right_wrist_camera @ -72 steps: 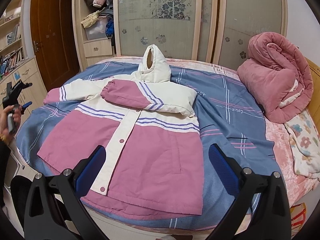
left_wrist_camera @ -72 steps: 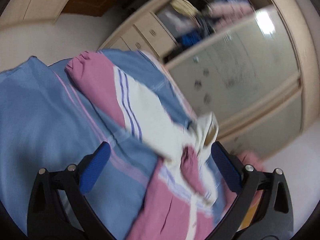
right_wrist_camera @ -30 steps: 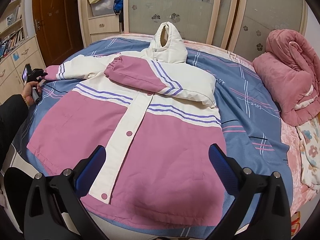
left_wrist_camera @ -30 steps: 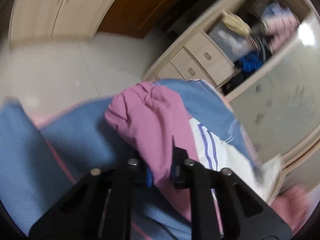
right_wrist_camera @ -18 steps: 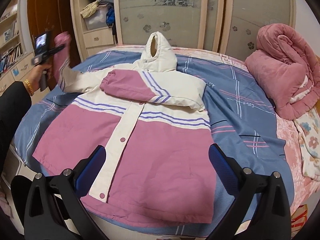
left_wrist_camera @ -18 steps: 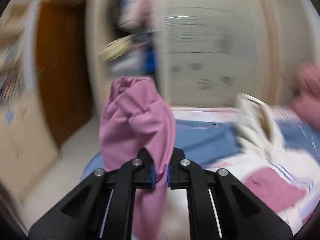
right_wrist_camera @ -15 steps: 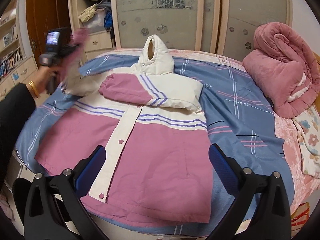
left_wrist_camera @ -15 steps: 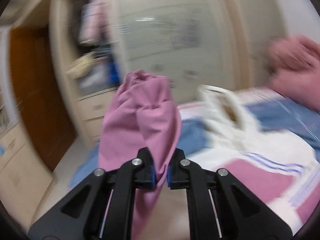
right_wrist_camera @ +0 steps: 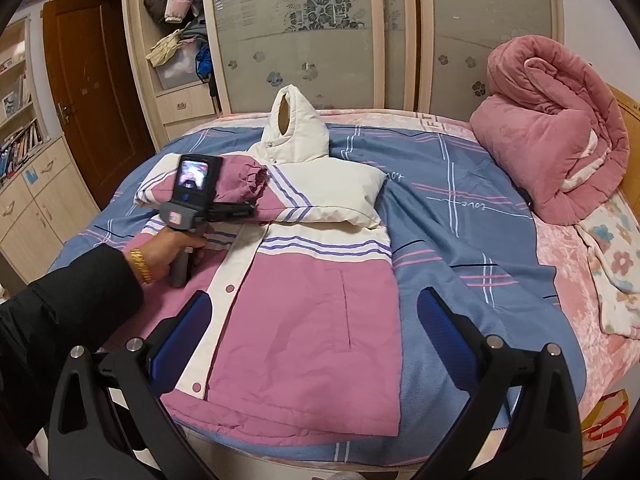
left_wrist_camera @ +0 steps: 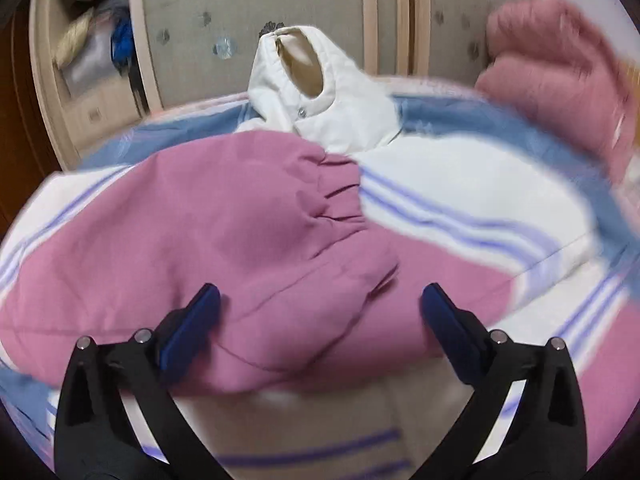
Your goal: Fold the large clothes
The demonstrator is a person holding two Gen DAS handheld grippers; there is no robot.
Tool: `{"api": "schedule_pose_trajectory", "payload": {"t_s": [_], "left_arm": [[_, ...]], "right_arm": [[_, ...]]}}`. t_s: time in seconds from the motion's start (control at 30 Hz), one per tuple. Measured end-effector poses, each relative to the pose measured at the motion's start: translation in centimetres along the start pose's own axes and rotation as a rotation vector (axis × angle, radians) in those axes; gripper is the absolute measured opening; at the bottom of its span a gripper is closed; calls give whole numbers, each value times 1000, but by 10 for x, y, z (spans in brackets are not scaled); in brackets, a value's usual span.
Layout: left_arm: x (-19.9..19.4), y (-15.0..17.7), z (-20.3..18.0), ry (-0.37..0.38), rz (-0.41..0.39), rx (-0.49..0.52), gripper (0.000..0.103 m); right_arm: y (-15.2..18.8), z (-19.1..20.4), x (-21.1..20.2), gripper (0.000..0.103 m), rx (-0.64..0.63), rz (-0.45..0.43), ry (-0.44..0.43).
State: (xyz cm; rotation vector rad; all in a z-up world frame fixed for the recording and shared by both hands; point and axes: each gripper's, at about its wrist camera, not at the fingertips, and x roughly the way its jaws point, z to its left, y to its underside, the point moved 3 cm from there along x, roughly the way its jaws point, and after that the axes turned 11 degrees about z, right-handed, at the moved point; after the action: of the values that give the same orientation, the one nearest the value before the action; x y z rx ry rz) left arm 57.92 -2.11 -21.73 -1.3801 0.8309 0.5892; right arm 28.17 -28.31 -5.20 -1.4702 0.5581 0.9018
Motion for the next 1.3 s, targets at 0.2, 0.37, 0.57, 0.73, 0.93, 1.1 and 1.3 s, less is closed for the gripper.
{"api": "schedule_pose_trajectory", "payload": {"t_s": [0.2, 0.37, 0.57, 0.73, 0.93, 1.1, 1.3], "left_arm": [[-81, 23, 0, 17, 16, -153, 101], [-207, 87, -20, -75, -95, -111, 101], [-321, 154, -26, -234, -173, -140, 101], [-365, 164, -30, -210, -125, -142, 101], [-378, 177, -21, -167, -161, -179, 101], [-374, 176, -22, -173, -147, -176, 101], [-368, 172, -30, -194, -126, -108, 101]], "right_arm": [[1, 2, -9, 102, -9, -20, -13], [4, 12, -19, 102, -28, -40, 2], [6, 27, -33, 102, -26, -78, 25], [9, 41, -40, 102, -39, -89, 48], [13, 53, -38, 102, -44, -88, 76], [9, 60, -32, 102, -31, -87, 78], [2, 63, -27, 102, -11, -98, 76]]}}
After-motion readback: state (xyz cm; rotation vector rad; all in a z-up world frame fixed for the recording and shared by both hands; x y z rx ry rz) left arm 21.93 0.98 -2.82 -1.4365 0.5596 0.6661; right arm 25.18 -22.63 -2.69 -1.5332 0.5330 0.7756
